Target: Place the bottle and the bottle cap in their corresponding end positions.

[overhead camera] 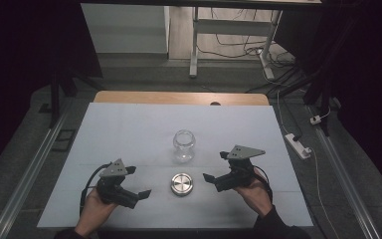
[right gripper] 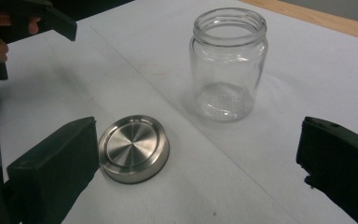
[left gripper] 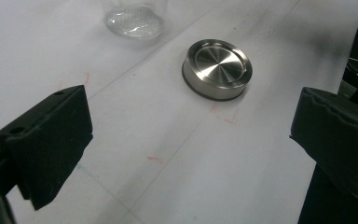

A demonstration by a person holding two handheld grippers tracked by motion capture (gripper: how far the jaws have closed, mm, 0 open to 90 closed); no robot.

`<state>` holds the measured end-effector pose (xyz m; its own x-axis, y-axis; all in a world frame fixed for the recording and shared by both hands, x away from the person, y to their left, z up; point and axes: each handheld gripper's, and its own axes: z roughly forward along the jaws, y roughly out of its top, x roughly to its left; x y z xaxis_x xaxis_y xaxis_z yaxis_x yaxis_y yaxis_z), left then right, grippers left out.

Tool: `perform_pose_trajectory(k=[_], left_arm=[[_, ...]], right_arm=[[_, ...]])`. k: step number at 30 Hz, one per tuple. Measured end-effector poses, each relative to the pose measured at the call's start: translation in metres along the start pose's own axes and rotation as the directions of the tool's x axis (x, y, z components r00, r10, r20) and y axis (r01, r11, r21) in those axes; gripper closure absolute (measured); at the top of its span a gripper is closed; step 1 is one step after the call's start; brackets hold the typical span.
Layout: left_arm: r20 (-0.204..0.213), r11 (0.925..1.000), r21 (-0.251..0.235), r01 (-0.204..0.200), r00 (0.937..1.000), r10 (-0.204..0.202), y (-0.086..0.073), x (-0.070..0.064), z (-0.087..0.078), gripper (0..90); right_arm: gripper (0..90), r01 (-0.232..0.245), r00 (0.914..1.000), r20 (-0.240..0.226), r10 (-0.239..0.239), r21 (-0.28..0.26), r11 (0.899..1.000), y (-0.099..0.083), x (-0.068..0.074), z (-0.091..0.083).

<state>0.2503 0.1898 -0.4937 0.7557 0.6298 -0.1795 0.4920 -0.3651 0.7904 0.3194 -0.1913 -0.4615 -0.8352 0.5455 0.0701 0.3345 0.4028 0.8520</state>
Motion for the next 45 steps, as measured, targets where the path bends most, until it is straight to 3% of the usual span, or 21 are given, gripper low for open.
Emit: perform_pose_trajectory(k=[14, 27, 34, 45], left_arm=[[-0.046, 0.9979, -0.026, 0.059, 0.9971, -0.06, -0.024, 0.003, -0.027, 0.0], [-0.081, 0.9955, -0.009, 0.094, 0.9922, -0.095, -0.048, 0.001, -0.042, 0.0], [-0.112, 0.9941, 0.019, 0.107, 0.9882, -0.104, -0.058, 0.001, -0.046, 0.0], [-0.18, 0.9884, 0.067, 0.136, 0.976, -0.123, -0.073, 0.0, -0.052, 0.0]], right_arm=[[0.0, -0.013, 0.9978, 0.065, 0.012, 0.014, 1.0, -0.021, -0.001, -0.026], [0.0, -0.058, 0.9896, 0.134, 0.054, 0.023, 0.998, -0.048, -0.005, -0.055], [0.0, -0.08, 0.9791, 0.191, 0.068, 0.057, 0.995, -0.067, -0.01, -0.068], [0.0, -0.15, 0.956, 0.269, 0.116, 0.106, 0.983, -0.091, -0.012, -0.088]])
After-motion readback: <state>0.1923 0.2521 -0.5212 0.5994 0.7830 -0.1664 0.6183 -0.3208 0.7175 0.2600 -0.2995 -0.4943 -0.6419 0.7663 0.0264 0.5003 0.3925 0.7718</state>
